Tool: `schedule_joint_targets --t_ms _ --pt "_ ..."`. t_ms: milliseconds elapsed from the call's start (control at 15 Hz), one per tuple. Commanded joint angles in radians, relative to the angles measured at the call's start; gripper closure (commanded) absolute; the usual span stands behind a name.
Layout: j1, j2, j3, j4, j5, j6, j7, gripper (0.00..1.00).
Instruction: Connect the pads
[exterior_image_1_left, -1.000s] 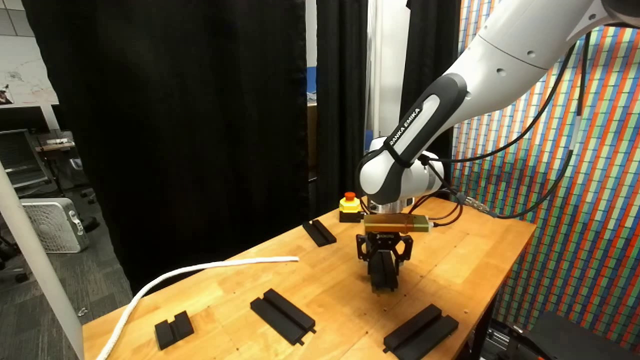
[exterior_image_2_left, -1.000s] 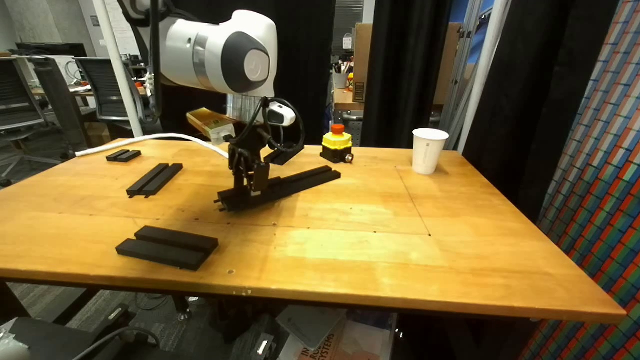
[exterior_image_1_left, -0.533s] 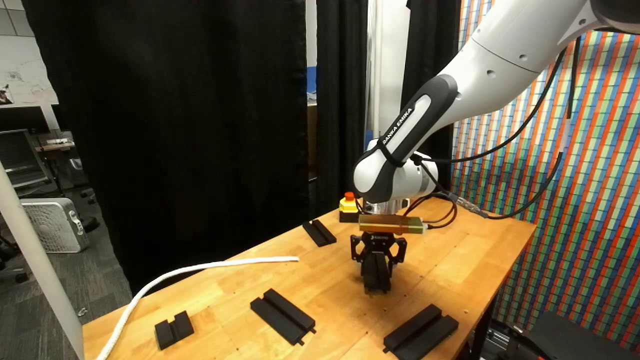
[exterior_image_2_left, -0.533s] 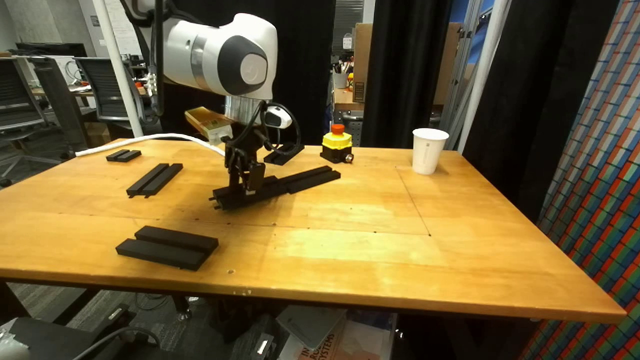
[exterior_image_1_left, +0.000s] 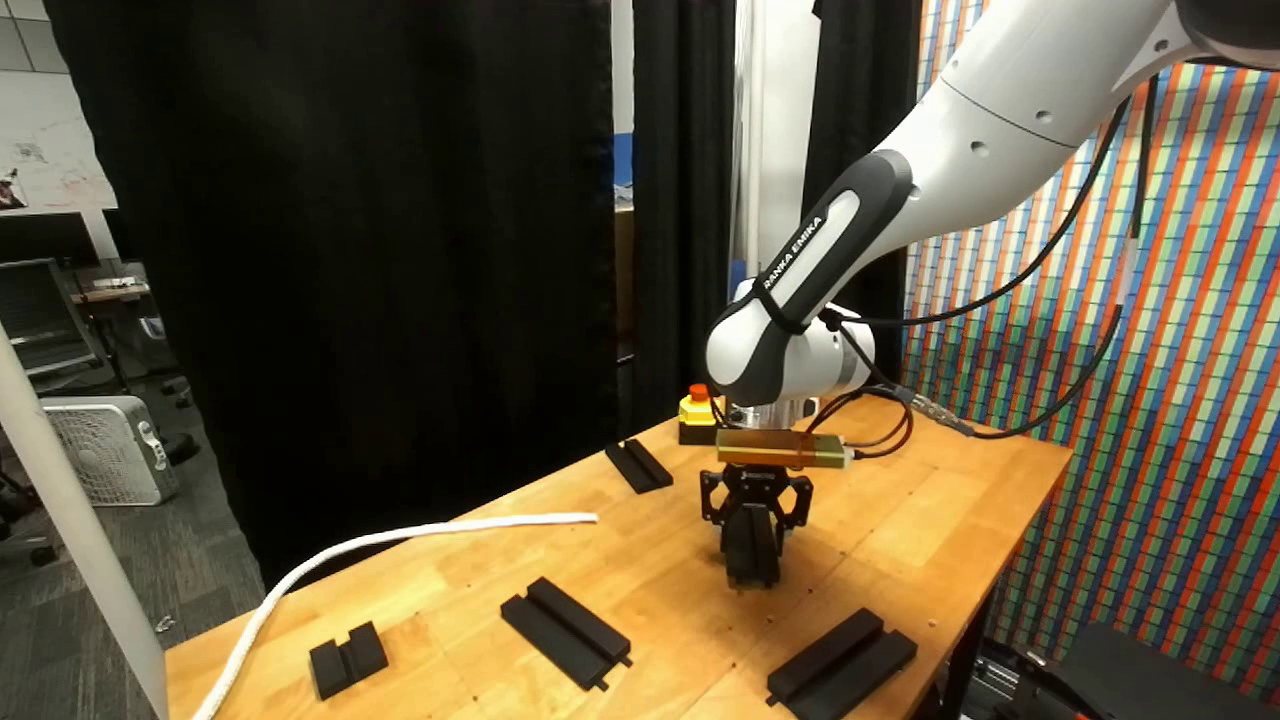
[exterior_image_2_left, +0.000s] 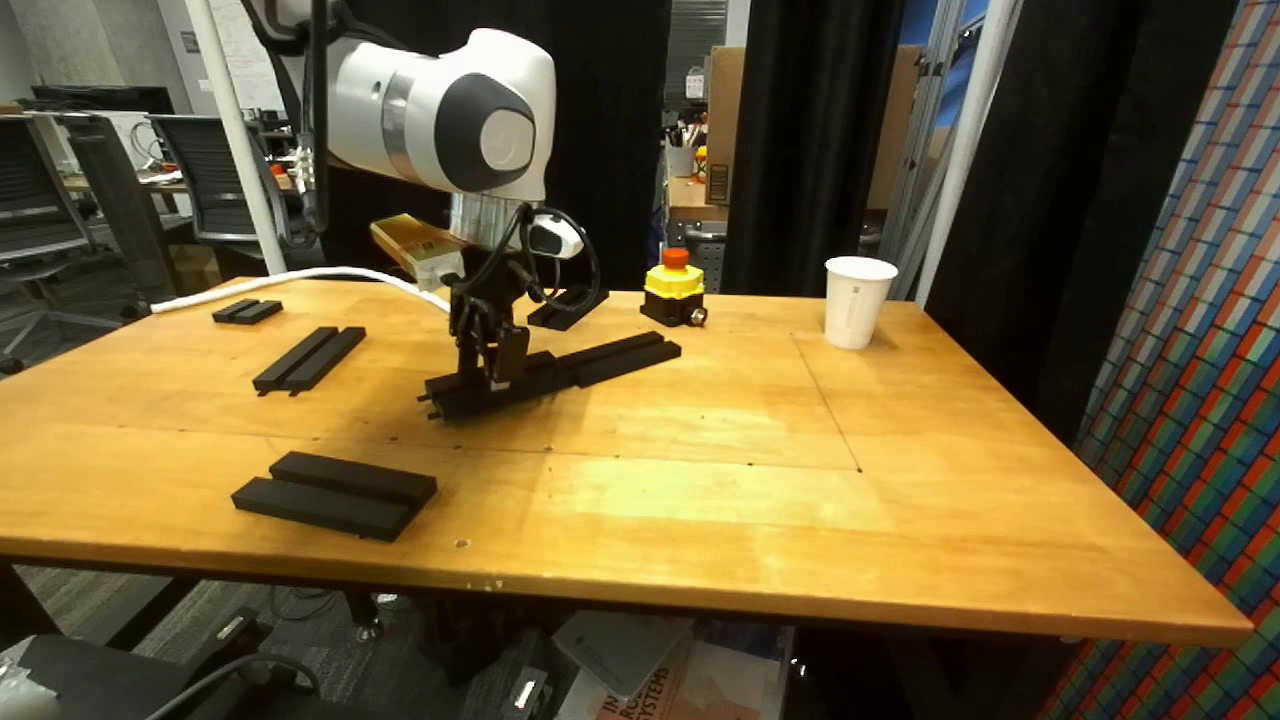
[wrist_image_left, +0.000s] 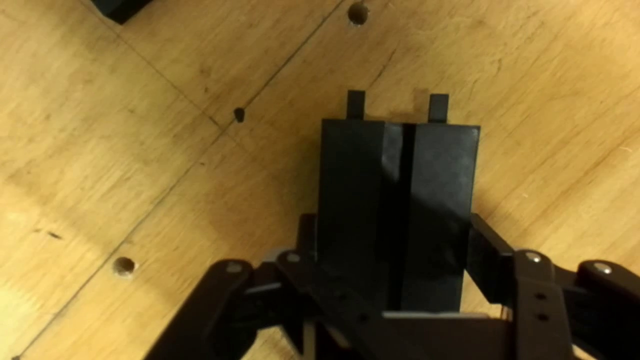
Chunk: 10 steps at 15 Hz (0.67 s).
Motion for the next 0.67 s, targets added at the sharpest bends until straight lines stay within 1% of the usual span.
schedule_joint_targets --t_ms 0,267,600 --pt "-0.006 0.012 -0.006 0.024 0.028 -0.016 -0.027 0.54" --pt "-0.004 0.048 -0.031 0.061 -0.009 -0.021 -0.005 0.54" --pt "-0.003 0.082 -0.049 0.101 -0.012 -0.042 -0.007 0.54"
